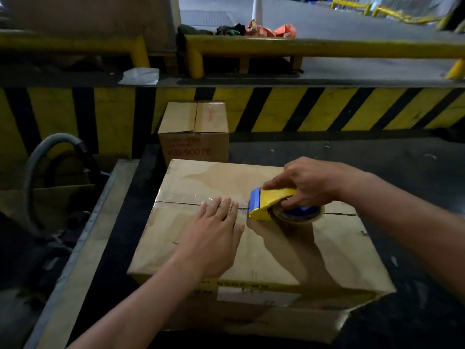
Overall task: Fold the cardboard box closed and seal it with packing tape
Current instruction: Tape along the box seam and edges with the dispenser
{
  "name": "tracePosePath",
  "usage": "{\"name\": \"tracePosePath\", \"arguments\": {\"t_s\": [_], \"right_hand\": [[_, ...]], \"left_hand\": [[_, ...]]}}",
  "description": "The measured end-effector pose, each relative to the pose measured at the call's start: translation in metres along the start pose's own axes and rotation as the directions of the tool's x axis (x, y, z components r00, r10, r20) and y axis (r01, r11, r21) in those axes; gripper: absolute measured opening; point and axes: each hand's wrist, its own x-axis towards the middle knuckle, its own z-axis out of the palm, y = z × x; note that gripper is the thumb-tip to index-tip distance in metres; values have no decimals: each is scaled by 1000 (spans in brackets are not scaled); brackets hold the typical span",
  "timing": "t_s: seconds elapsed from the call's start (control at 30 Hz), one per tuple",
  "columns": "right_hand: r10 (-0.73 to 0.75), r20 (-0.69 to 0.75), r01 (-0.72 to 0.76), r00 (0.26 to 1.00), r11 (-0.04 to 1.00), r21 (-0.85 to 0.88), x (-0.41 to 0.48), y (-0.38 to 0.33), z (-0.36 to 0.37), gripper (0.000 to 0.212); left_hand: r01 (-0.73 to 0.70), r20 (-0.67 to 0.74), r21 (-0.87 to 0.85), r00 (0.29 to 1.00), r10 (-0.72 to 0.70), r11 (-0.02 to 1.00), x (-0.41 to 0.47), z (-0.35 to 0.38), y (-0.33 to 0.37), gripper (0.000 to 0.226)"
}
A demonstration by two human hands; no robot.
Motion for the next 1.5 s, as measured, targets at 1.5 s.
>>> {"name": "tracePosePath", "arguments": {"t_s": [1.5], "right_hand": [[-2,17,1,1000,999,45,-46,74,-2,58]], "left_hand": [[36,26,-2,999,-36,999,31,8,61,66]]}}
